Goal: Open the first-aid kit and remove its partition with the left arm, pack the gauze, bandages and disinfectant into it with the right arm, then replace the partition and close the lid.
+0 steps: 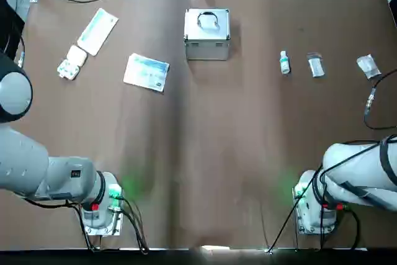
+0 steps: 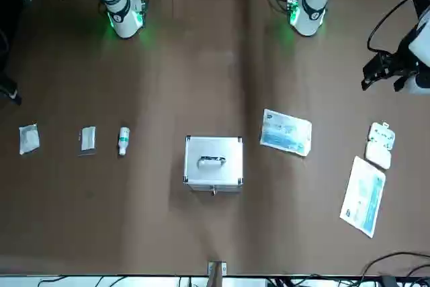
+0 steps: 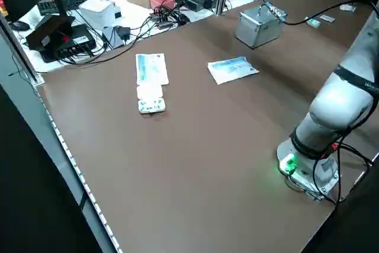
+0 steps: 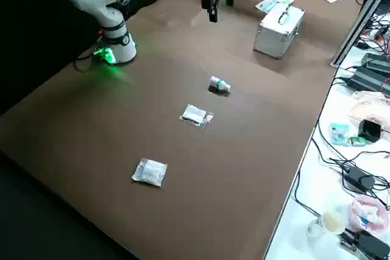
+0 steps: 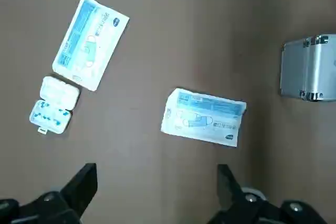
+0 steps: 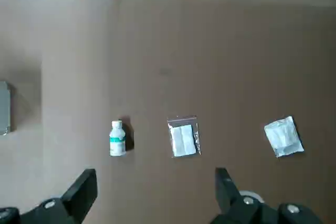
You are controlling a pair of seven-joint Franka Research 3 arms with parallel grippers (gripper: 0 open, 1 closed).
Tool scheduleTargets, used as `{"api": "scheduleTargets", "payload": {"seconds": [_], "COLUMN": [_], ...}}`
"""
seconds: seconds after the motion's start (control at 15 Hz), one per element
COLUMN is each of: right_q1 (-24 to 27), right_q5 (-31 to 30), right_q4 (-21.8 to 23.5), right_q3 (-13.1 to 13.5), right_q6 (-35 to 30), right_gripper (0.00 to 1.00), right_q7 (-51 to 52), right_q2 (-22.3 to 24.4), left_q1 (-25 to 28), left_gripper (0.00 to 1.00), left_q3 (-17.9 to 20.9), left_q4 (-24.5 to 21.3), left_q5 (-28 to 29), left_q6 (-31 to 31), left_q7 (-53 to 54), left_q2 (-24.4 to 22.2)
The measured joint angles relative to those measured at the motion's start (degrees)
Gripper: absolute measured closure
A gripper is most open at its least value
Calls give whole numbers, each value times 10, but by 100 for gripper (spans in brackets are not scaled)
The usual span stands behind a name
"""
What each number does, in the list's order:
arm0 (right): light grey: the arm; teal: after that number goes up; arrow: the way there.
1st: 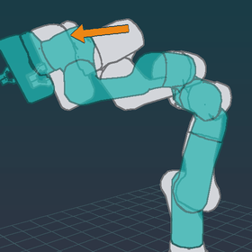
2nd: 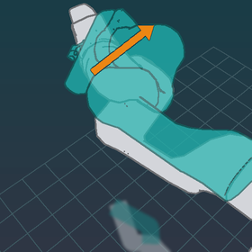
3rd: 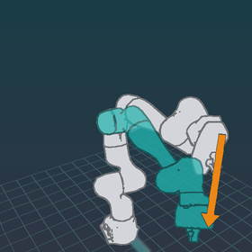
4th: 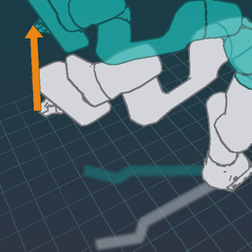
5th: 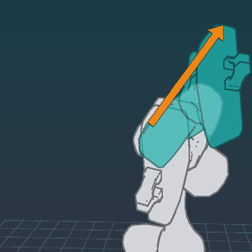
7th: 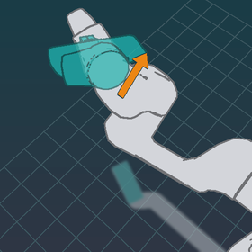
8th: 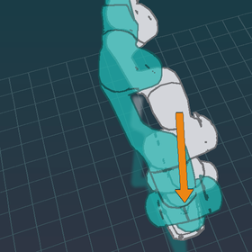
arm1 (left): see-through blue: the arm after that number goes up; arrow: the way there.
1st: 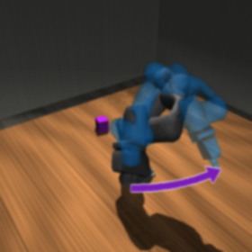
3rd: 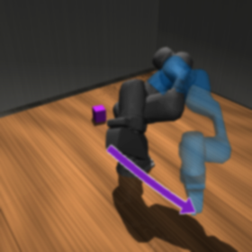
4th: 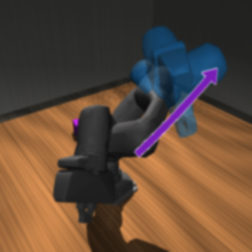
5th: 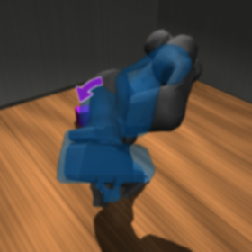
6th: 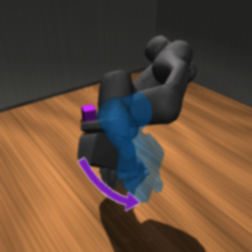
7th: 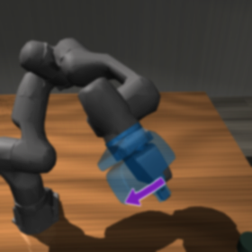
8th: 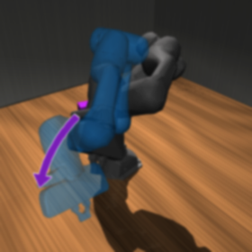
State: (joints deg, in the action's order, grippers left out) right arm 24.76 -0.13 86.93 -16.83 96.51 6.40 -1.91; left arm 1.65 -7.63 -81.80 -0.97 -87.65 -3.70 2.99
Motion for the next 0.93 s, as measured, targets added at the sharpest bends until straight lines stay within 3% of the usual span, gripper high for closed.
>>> {"api": "scheduleTargets", "payload": {"seconds": [0.67,0.93], "right_q1": [0,-2], "right_q5": [0,1], "right_q4": [0,4], "right_q3": [-3,-4], "right_q6": [-2,-13], "right_gripper": [1,1], "right_q7": [0,0], "right_q2": [0,0], "left_q1": [-1,-4], "left_gripper": [0,0], "left_q3": [-4,-8], "left_q4": [2,-4], "left_q5": [0,-7], "left_q6": [0,-1], "left_q7": [-1,-17], "left_q2": [0,22]}}
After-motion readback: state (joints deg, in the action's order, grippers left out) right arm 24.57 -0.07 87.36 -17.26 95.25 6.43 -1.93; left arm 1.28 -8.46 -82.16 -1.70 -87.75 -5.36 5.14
